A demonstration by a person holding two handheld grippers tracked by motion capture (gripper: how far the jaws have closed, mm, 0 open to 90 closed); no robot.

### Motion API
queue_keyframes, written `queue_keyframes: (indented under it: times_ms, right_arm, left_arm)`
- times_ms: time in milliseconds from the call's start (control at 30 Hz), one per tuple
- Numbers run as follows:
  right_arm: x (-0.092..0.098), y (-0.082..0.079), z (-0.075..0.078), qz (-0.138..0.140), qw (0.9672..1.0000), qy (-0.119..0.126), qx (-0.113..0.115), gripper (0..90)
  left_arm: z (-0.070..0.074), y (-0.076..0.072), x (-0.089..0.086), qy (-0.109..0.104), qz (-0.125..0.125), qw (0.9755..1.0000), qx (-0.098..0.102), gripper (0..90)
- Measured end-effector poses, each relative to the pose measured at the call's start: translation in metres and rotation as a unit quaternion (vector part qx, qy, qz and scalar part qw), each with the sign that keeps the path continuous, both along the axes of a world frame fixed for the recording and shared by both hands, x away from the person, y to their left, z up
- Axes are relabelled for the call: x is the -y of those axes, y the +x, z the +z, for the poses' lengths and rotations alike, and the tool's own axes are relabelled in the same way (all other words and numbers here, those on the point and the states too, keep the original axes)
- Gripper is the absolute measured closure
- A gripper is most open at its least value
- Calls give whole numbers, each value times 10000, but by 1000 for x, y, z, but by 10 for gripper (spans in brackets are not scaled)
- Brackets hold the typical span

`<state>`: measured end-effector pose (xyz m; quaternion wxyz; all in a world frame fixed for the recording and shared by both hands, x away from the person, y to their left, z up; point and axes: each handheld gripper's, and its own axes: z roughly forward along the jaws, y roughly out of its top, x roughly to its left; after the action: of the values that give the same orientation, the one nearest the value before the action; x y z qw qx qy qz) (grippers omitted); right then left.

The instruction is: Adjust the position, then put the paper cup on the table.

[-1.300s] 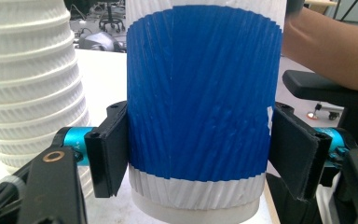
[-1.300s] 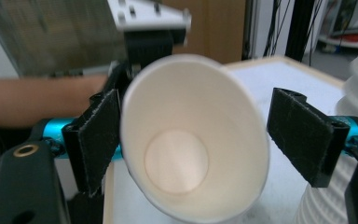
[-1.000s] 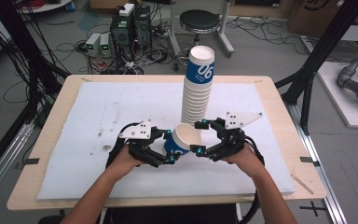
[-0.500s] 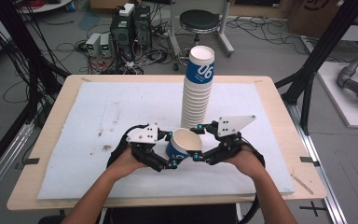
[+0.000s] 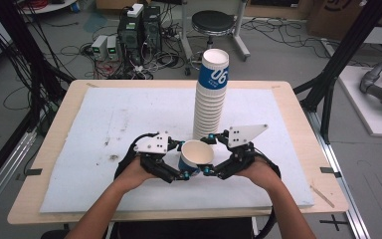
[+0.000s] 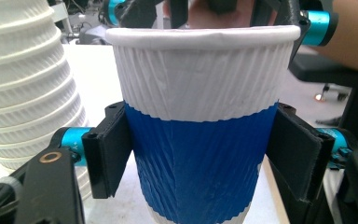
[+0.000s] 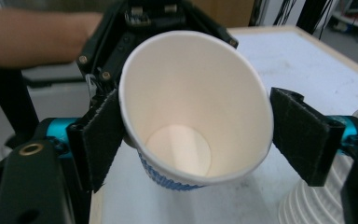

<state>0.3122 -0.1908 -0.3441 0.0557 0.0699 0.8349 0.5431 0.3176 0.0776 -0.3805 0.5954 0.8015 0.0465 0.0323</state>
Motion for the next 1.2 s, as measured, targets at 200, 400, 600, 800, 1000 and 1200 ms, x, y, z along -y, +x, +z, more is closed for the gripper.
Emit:
queue_keyframes:
  times_ms: [200, 400, 600, 800, 1000, 1200]
  right_arm:
    - [16, 2, 8, -221, 9976, 646, -99, 199]
    - [30, 4, 9, -560, 9972, 504, -6, 202]
    - [59, 3, 7, -1115, 9929, 393, 140, 202]
    - [91, 5, -1, -2111, 9768, 125, 335, 201]
    - [99, 10, -19, -2429, 9700, -52, 108, 202]
    - [105, 12, -21, -2492, 9684, 43, 76, 201]
  left_arm:
    - [-1, 5, -8, -266, 246, 9993, -103, 276]
    - [2, 9, -23, -613, 662, 9958, -117, 275]
    - [5, 11, -42, -799, 1099, 9907, -31, 275]
    - [2, 16, -59, -938, 1475, 9846, -75, 276]
    - [1, 16, -68, -980, 1766, 9794, -25, 276]
    - [0, 21, -75, -994, 1999, 9747, 34, 274]
